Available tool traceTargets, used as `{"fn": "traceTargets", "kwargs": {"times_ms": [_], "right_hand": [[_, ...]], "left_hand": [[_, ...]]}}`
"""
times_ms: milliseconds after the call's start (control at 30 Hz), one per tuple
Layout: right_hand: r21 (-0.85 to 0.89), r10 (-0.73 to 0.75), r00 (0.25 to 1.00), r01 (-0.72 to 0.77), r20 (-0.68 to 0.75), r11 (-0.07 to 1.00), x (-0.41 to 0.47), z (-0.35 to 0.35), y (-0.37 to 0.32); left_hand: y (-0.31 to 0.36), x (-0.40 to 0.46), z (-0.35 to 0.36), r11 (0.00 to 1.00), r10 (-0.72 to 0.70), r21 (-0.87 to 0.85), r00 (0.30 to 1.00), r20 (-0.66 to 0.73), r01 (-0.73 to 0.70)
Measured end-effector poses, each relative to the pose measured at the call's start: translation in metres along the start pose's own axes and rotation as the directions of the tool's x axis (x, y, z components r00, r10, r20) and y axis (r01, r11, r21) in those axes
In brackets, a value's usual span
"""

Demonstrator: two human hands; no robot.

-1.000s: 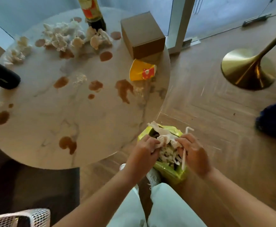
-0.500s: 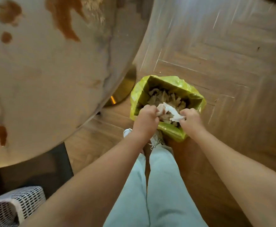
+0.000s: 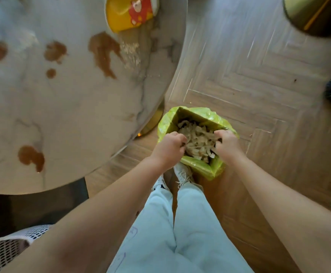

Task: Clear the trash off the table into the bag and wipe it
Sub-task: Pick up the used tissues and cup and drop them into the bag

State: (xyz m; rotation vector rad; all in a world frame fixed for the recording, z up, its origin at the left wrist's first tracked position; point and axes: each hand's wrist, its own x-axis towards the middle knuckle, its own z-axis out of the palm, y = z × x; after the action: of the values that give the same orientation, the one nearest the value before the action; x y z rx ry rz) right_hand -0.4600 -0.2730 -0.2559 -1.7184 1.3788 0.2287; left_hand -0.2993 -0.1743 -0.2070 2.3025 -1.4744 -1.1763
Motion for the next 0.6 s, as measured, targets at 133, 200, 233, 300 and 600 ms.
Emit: {"fn": "traceTargets", "kwargs": {"times_ms": [133,200,233,300,600], "right_hand": [[-0.025,-0.171,0.978,0.169,-0.117,0.985,-0.007,-0.041,-0.053],[-0.039,-0.252,0.953,0.249,-0.165,0.968,-0.013,-0.06,-0.083],[-0.051,-0.301,0.935,0.297,-0.188,0.954,-0.016,-0.069,-0.099],[-0.09,-0.411,0.879,0.401,-0.241,0.912,-0.022,-0.084,-0.131],[-0.211,-0.757,0.554,0.741,-0.346,0.638,-0.039,-0.114,-0.294]], "left_hand": [[0.031,-0.014,-0.052,0.993,0.093,-0.064,0.994,-0.057,-0.096],[0.043,-0.021,-0.079,0.986,0.132,-0.089,0.984,-0.123,-0.143],[0.047,-0.025,-0.092,0.982,0.145,-0.099,0.976,-0.163,-0.163],[0.053,-0.034,-0.117,0.973,0.144,-0.136,0.952,-0.269,-0.186],[0.042,-0.07,-0.256,0.973,0.042,-0.141,0.741,-0.67,-0.183]]}}
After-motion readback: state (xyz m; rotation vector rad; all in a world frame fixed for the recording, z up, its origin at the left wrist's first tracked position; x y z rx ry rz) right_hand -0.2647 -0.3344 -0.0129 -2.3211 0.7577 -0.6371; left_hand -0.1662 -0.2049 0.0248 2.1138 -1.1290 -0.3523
